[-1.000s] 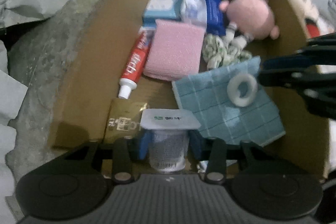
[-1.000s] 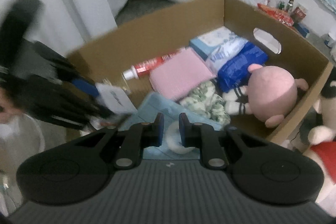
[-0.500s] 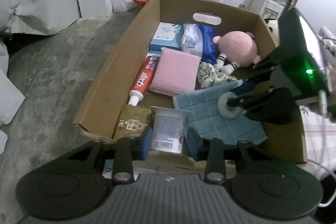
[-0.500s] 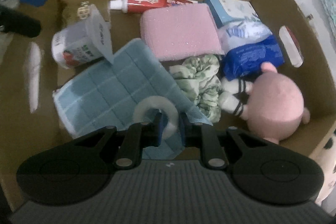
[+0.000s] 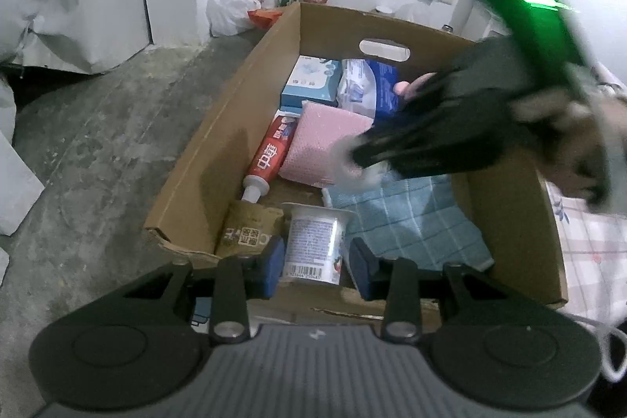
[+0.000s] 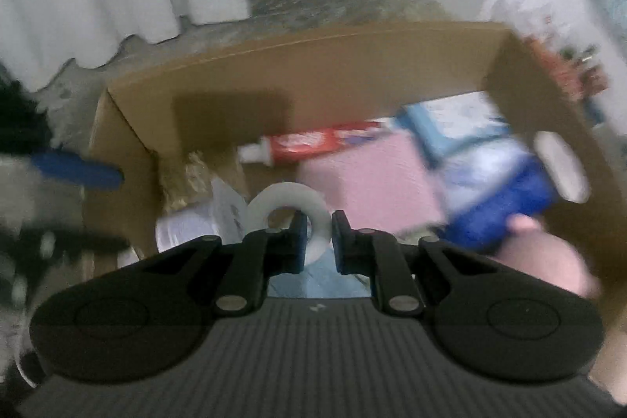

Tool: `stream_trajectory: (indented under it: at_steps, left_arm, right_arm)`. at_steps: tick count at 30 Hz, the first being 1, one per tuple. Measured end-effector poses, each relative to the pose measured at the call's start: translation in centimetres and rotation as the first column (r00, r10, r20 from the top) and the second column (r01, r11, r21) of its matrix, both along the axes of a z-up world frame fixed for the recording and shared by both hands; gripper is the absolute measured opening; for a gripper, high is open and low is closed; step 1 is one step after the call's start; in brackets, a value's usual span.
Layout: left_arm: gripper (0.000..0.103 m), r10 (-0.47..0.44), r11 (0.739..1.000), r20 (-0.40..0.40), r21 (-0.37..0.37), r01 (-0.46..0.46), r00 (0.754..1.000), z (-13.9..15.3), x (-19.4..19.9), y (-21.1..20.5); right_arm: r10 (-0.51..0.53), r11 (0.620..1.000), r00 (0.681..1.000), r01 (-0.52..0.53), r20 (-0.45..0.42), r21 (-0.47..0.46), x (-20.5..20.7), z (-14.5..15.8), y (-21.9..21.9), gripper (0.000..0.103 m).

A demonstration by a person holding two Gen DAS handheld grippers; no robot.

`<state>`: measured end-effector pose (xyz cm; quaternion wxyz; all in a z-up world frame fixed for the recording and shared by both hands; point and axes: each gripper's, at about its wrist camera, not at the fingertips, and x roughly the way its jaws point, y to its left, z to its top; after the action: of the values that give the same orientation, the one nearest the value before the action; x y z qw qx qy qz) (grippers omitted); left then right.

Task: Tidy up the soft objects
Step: 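Lower the cup and tape roll into the box and open both tools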

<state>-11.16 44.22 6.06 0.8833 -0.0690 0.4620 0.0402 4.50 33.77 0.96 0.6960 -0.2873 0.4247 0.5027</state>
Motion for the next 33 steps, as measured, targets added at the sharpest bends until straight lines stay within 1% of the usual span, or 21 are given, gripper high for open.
stream_trajectory:
  at_steps: [1,4,6,7,9,11,13,15,16,17,18,19,21,23,25,27,32,33]
  left_arm:
    - [0.039,-0.001,1.000,0.000,0.002,0.001,1.000,0.0,0.0,0.0]
    - [0.039,-0.004,1.000,-0.003,-0.002,0.004,1.000,0.0,0.1,0.0]
    - [0.039,-0.006,1.000,-0.008,0.000,0.006,1.000,0.0,0.2,0.1]
    - [0.039,-0.003,1.000,-0.009,0.003,0.003,1.000,0.0,0.2,0.2]
    - [0.040,0.008,1.000,-0.010,0.000,-0.008,1.000,0.1,0.3,0.4]
    - [0.041,0.010,1.000,-0.007,-0.002,-0.010,1.000,0.2,0.2,0.4]
    - [0.041,0.017,1.000,0.001,0.004,-0.017,1.000,0.3,-0.1,0.4]
    - [0.041,0.019,1.000,0.007,0.005,-0.019,1.000,0.5,-0.3,0.5]
    - [0.041,0.021,1.000,0.010,0.004,-0.021,1.000,0.5,-0.4,0.5]
    - [0.041,0.021,1.000,0.010,0.004,-0.021,1.000,0.5,-0.4,0.5]
    - [0.041,0.024,1.000,0.010,0.006,-0.024,1.000,0.4,-0.4,0.4]
    - [0.041,0.030,1.000,0.011,0.007,-0.030,0.999,0.4,-0.4,0.4]
    - [0.041,0.039,0.999,0.016,0.008,-0.039,0.999,0.3,-0.5,0.4]
    - [0.041,0.053,0.998,0.021,0.016,-0.054,0.998,0.3,-0.6,0.3]
    - [0.041,0.061,0.997,0.029,0.045,-0.063,0.998,0.4,-0.7,0.0]
    - [0.044,0.066,0.995,0.034,0.078,-0.068,0.997,0.4,-0.9,-0.8]
    - [0.044,0.037,0.990,0.067,0.133,-0.045,0.997,0.0,0.0,-2.5]
    - [0.044,0.025,0.985,0.073,0.167,-0.037,0.997,-0.1,0.4,-3.0]
  right_arm:
    - [-0.010,1.000,1.000,0.010,-0.018,-0.006,0.4,-0.8,1.1,0.012]
    - [0.003,0.999,0.997,-0.006,-0.072,-0.041,0.7,-2.8,3.6,0.013]
    - [-0.005,0.998,0.999,0.002,-0.036,-0.062,0.7,-3.7,4.5,0.015]
    - [-0.003,0.998,0.999,0.000,-0.042,-0.059,0.7,-4.1,4.7,0.015]
    - [-0.012,0.998,0.997,0.007,-0.076,-0.064,1.0,-4.4,5.0,0.023]
    - [-0.012,0.997,0.996,0.005,-0.087,-0.076,0.9,-4.2,5.0,0.036]
    - [-0.011,0.998,0.997,0.005,-0.075,-0.069,0.9,-3.6,4.6,0.041]
    - [-0.021,0.998,0.999,0.018,-0.051,-0.054,0.9,-3.1,4.1,0.039]
    - [-0.032,0.999,0.999,0.031,-0.036,-0.041,1.0,-2.9,3.9,0.035]
    - [-0.034,0.999,0.999,0.033,-0.032,-0.042,1.1,-2.9,3.9,0.019]
    - [-0.041,0.998,0.999,0.040,-0.027,-0.039,1.2,-3.1,3.9,0.014]
    - [-0.053,0.998,0.998,0.053,-0.023,-0.036,1.3,-3.4,4.1,0.014]
    - [-0.048,0.998,0.997,0.046,-0.053,-0.039,1.4,-4.3,4.7,0.014]
    - [-0.043,0.997,0.996,0.038,-0.078,-0.066,1.3,-5.5,5.3,0.013]
    - [-0.058,0.996,0.996,0.053,-0.074,-0.068,1.3,-5.4,5.4,0.013]
    - [-0.079,0.996,0.994,0.075,-0.072,-0.049,1.4,-4.3,4.5,0.013]
    - [-0.067,0.997,0.998,0.066,-0.017,-0.046,0.5,-1.2,0.7,0.015]
    - [-0.065,0.997,0.998,0.064,-0.013,-0.040,0.2,-0.7,-0.4,0.015]
